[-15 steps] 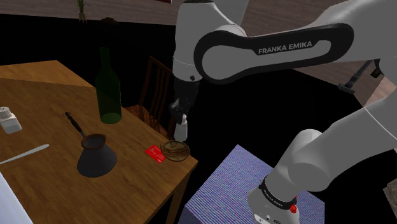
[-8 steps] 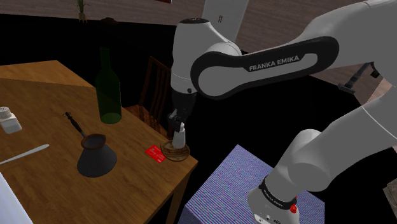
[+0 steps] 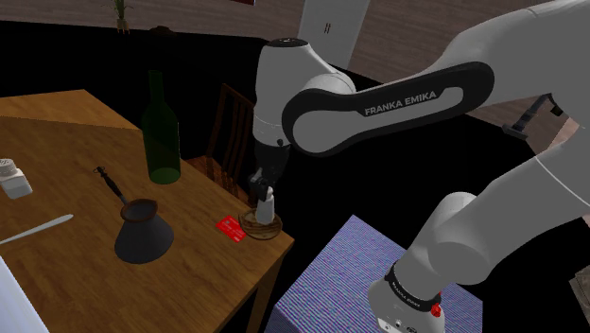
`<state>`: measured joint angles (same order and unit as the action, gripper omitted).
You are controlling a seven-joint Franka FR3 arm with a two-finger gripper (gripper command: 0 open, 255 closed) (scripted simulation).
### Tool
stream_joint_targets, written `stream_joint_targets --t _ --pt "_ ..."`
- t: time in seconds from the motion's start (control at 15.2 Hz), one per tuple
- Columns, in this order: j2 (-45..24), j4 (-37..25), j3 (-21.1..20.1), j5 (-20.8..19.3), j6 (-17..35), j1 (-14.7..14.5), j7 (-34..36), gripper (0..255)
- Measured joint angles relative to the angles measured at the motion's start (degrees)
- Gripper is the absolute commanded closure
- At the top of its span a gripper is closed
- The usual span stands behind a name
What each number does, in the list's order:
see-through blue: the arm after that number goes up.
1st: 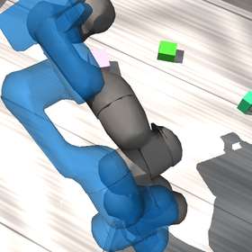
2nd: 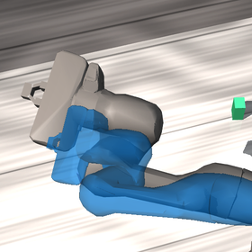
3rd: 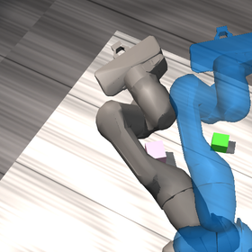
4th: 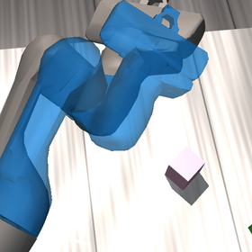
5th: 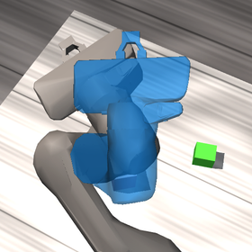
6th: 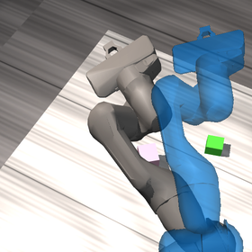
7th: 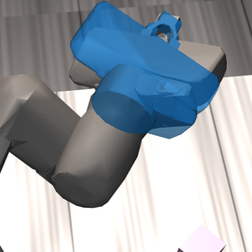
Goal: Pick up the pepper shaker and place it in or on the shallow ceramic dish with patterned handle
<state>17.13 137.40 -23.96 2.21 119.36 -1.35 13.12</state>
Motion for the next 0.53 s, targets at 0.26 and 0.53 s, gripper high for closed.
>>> stream_joint_targets --t 0.26,0.53 --pt "0.0 0.0 0.0 0.0 0.02 0.0 0.0 0" --pt "0.0 0.0 0.0 0.0 0.02 0.0 0.0 0"
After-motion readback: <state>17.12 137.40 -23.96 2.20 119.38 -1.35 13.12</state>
